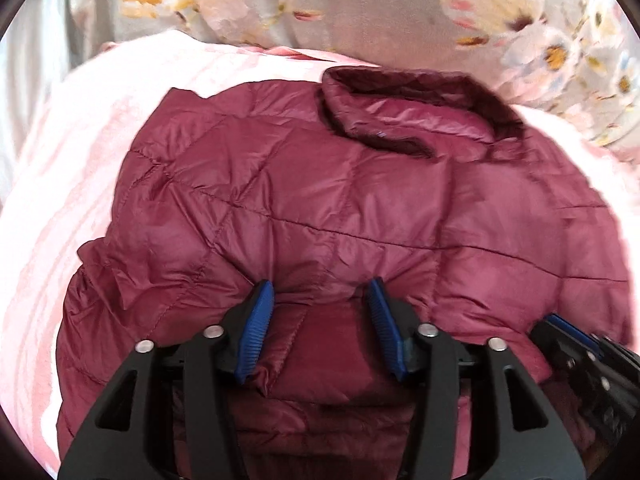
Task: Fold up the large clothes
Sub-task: 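Release and press the folded jacket flat with both tools near the hem, then grasp the jacket collar with the left tool while the right tool grasps it too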
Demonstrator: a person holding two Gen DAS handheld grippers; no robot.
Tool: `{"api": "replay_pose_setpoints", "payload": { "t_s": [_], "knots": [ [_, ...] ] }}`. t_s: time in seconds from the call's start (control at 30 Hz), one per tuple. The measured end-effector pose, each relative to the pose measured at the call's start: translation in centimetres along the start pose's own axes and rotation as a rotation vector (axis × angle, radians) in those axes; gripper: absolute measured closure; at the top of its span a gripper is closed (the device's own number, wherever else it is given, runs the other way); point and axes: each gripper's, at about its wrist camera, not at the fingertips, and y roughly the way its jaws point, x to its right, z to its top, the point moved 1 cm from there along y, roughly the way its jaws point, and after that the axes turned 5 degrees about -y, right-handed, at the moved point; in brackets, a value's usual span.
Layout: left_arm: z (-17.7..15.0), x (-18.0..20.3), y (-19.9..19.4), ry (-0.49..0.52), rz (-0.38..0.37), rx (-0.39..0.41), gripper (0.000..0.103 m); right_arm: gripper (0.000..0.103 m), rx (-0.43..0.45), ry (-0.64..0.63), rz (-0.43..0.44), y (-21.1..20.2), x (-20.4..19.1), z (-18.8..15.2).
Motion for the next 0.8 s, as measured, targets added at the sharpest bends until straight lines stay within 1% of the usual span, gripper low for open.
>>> {"api": "replay_pose_setpoints", "payload": {
  "t_s": [0.03, 0.07, 0.1, 0.13, 0.17, 0.23, 0.27, 0.33, 0.4, 0.43, 0.47, 0.5, 0.53, 0.57, 0.6, 0.63, 0.67, 0.7, 0.73, 0.77, 0.8],
  "knots": [
    [0.4, -0.4, -0.5, -0.022, -0.051, -0.011, 0.042, 0.078, 0.017, 0.006, 0.002, -0.9, 0.5, 0.5],
    [1.2, -0.9, -1.2, -0.059, -0.116, -0.014, 0.039, 0.073, 0.041, 0.014, 0.002, -1.7, 0.9, 1.1],
    [2.2, -1.3, -1.7, -0.095, -0.163, -0.011, 0.036, 0.069, 0.075, 0.037, 0.006, -2.6, 1.7, 2.1],
    [3.6, -1.6, -2.0, -0.138, -0.210, -0.009, 0.034, 0.062, 0.101, 0.072, 0.015, -3.1, 2.5, 3.1],
    [4.9, -1.7, -1.9, -0.174, -0.247, -0.012, 0.034, 0.059, 0.119, 0.109, 0.027, -3.3, 3.2, 4.0],
    [7.0, -1.8, -0.9, -0.237, -0.295, -0.026, 0.033, 0.059, 0.137, 0.183, 0.042, -2.8, 4.7, 5.9],
    [8.4, -1.9, 0.3, -0.288, -0.316, -0.044, 0.033, 0.059, 0.137, 0.217, 0.050, -2.1, 5.4, 7.0],
    [9.8, -2.1, 2.6, -0.370, -0.339, -0.082, 0.033, 0.059, 0.124, 0.270, 0.065, -0.4, 6.3, 8.0],
    [10.6, -2.1, 5.0, -0.436, -0.365, -0.135, 0.033, 0.059, 0.100, 0.331, 0.101, 1.8, 7.2, 8.6],
    [11.0, -2.0, 6.3, -0.460, -0.391, -0.162, 0.035, 0.059, 0.086, 0.357, 0.115, 3.0, 7.5, 8.9],
    [11.3, -1.8, 7.3, -0.474, -0.400, -0.183, 0.037, 0.059, 0.074, 0.374, 0.121, 3.9, 7.6, 9.1],
    [11.4, -1.6, 8.0, -0.485, -0.408, -0.196, 0.044, 0.060, 0.062, 0.384, 0.119, 4.9, 7.6, 9.3],
    [11.4, -1.4, 8.5, -0.486, -0.413, -0.207, 0.058, 0.068, 0.058, 0.380, 0.118, 5.6, 7.5, 9.5],
    [11.6, -1.2, 9.0, -0.477, -0.409, -0.221, 0.070, 0.091, 0.056, 0.359, 0.123, 6.1, 7.2, 9.9],
    [11.8, -1.3, 9.2, -0.463, -0.403, -0.231, 0.092, 0.094, 0.056, 0.337, 0.121, 6.0, 6.9, 10.1],
    [11.8, -1.3, 9.2, -0.449, -0.404, -0.228, 0.092, 0.094, 0.074, 0.317, 0.115, 5.7, 6.6, 10.2],
    [11.8, -1.5, 8.7, -0.435, -0.403, -0.210, 0.093, 0.095, 0.113, 0.289, 0.109, 4.8, 6.4, 10.4],
    [11.7, -1.7, 7.8, -0.400, -0.403, -0.175, 0.093, 0.095, 0.158, 0.242, 0.097, 3.6, 5.9, 10.4],
    [11.5, -1.9, 7.0, -0.375, -0.401, -0.149, 0.094, 0.095, 0.184, 0.206, 0.083, 2.8, 5.6, 10.3],
    [11.2, -2.2, 6.3, -0.344, -0.401, -0.123, 0.094, 0.096, 0.193, 0.156, 0.046, 2.4, 5.2, 10.0],
    [10.9, -2.5, 6.3, -0.332, -0.396, -0.121, 0.094, 0.096, 0.182, 0.125, 0.013, 2.6, 4.9, 9.8]
  ]
}}
